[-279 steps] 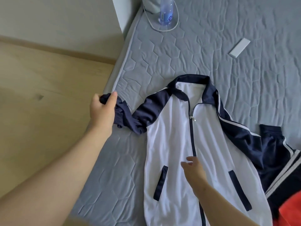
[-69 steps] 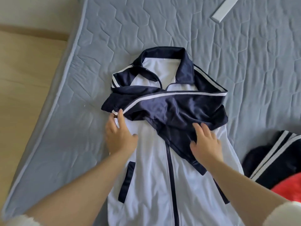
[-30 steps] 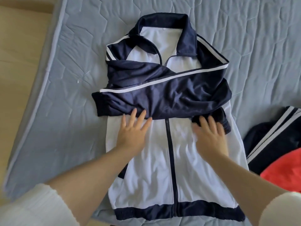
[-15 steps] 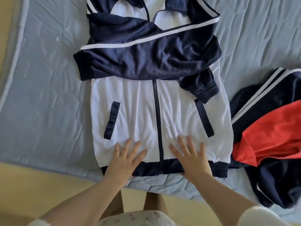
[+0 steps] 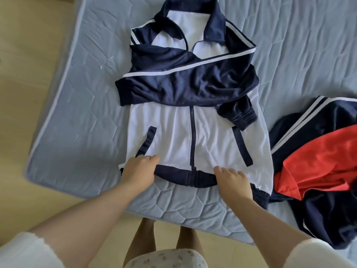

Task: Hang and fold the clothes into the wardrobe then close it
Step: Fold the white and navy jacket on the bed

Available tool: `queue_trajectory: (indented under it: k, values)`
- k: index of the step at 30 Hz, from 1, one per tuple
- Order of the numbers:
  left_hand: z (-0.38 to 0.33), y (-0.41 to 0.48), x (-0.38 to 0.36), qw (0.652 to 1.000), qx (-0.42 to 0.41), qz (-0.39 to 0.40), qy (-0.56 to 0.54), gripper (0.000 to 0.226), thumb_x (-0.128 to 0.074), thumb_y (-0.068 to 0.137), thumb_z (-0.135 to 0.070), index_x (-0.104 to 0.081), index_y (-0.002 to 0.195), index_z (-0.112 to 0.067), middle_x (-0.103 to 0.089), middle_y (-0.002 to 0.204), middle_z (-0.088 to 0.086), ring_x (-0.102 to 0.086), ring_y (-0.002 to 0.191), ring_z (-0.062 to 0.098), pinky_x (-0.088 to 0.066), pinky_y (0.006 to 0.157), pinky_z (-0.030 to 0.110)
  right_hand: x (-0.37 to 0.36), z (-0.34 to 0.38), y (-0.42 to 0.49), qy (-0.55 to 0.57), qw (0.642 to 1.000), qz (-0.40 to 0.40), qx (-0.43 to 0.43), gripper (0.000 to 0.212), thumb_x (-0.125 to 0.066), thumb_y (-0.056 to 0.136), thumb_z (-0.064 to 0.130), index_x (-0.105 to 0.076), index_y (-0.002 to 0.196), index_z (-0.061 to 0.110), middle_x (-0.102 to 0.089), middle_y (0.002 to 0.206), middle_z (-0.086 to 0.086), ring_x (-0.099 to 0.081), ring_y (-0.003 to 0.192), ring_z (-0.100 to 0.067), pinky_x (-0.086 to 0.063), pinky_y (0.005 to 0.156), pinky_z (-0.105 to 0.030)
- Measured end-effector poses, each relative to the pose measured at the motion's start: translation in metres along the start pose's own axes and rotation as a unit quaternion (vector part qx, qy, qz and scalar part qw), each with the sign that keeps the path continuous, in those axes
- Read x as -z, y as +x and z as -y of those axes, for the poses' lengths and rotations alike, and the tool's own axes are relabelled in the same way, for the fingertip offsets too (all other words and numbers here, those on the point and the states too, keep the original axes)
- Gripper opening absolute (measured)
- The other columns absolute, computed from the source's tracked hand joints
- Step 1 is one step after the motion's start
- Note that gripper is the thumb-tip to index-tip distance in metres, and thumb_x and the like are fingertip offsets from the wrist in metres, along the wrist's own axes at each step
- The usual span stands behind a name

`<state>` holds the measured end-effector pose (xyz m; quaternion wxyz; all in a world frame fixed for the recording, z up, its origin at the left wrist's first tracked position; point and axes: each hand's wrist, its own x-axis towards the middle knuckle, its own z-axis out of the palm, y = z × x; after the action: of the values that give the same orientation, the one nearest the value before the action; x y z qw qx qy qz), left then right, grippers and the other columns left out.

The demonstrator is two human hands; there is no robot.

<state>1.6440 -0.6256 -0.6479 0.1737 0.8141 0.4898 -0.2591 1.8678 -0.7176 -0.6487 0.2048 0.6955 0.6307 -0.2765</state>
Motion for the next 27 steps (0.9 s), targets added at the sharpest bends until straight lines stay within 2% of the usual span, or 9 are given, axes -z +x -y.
queue_trajectory:
  k: [4,6,8,11,14,17,20,24,27]
  values:
    - [0.019,-0.016,0.032,0.992,-0.009,-0.091,-0.083,0.021,-0.056,0.060,0.014,-0.052,0.068,-0.004,-0.051,0.072,0.007,-0.044,0.058,0.025,-0.018,0.045,0.025,0.031,0.008,-0.010,0.002,0.999,-0.020,-0.031,0.030,-0.043,0.086,-0.001,-0.050,0.108,0.019,-0.055,0.105,0.003,-0.050,0.101,-0.020,-0.035,0.090,-0.032]
    - [0.029,-0.018,0.051,0.989,0.035,-0.078,-0.118,0.019,-0.054,0.071,0.005,-0.054,0.083,-0.011,-0.058,0.083,0.005,-0.054,0.069,0.029,-0.038,0.053,0.032,0.054,0.011,-0.013,0.005,0.998,-0.043,-0.044,0.030,-0.045,0.085,0.000,-0.050,0.107,0.020,-0.053,0.104,0.003,-0.049,0.102,-0.021,-0.035,0.089,-0.033]
    - [0.040,-0.018,0.073,0.985,0.068,-0.045,-0.153,0.020,-0.051,0.079,-0.003,-0.045,0.088,-0.020,-0.059,0.085,0.002,-0.056,0.073,0.028,-0.044,0.063,0.033,0.078,0.012,-0.013,0.006,0.997,-0.067,-0.041,0.027,-0.045,0.083,-0.002,-0.046,0.097,0.022,-0.050,0.087,0.003,-0.049,0.092,-0.022,-0.033,0.083,-0.031]
    - [0.056,-0.020,0.108,0.987,0.075,0.001,-0.144,0.025,-0.046,0.079,-0.005,-0.035,0.078,-0.028,-0.050,0.071,-0.005,-0.048,0.062,0.019,-0.034,0.052,0.027,0.112,0.012,-0.012,0.005,0.998,-0.067,-0.014,0.027,-0.042,0.080,-0.005,-0.033,0.088,0.019,-0.039,0.063,0.007,-0.044,0.071,-0.021,-0.029,0.072,-0.029]
    - [0.065,-0.014,0.143,0.992,0.063,0.018,-0.111,0.024,-0.045,0.079,-0.006,-0.036,0.075,-0.028,-0.050,0.074,-0.004,-0.047,0.065,0.020,-0.028,0.050,0.027,0.145,0.013,-0.007,-0.003,0.995,-0.103,-0.012,0.024,-0.043,0.081,-0.001,-0.036,0.093,0.019,-0.059,0.079,0.003,-0.055,0.080,-0.023,-0.030,0.075,-0.030]
    - [0.071,0.002,0.180,0.993,0.071,-0.076,-0.060,0.019,-0.048,0.083,-0.010,-0.053,0.091,-0.026,-0.063,0.094,0.004,-0.050,0.082,0.026,-0.031,0.062,0.027,0.182,0.008,0.008,-0.061,0.983,-0.166,-0.043,0.025,-0.051,0.083,0.006,-0.050,0.104,0.020,-0.055,0.105,-0.001,-0.048,0.104,-0.024,-0.031,0.085,-0.031]
    - [0.073,0.031,0.205,0.984,0.064,-0.162,0.031,0.029,-0.050,0.081,-0.008,-0.062,0.105,-0.022,-0.055,0.110,0.000,-0.043,0.107,0.024,-0.030,0.080,0.031,0.215,-0.001,0.030,-0.088,0.973,-0.192,-0.096,0.027,-0.060,0.080,0.007,-0.054,0.102,0.021,-0.043,0.105,-0.003,-0.043,0.091,-0.022,-0.035,0.077,-0.029]
    - [0.069,0.068,0.236,0.960,0.175,-0.191,-0.108,0.019,-0.041,0.090,-0.015,-0.054,0.103,-0.011,-0.047,0.102,0.013,-0.044,0.085,0.031,-0.029,0.066,0.034,0.243,-0.012,0.063,0.026,0.966,-0.203,-0.155,0.025,-0.047,0.082,-0.005,-0.054,0.096,0.015,-0.050,0.088,-0.005,-0.042,0.069,-0.025,-0.036,0.059,-0.032]
    - [0.064,0.100,0.259,0.949,0.177,-0.232,-0.121,0.028,-0.038,0.091,-0.006,-0.055,0.111,-0.013,-0.054,0.106,0.018,-0.053,0.088,0.036,-0.033,0.067,0.032,0.264,-0.026,0.096,0.096,0.945,-0.264,-0.168,0.028,-0.041,0.085,-0.003,-0.055,0.100,0.016,-0.053,0.080,-0.007,-0.044,0.069,-0.027,-0.031,0.054,-0.029]
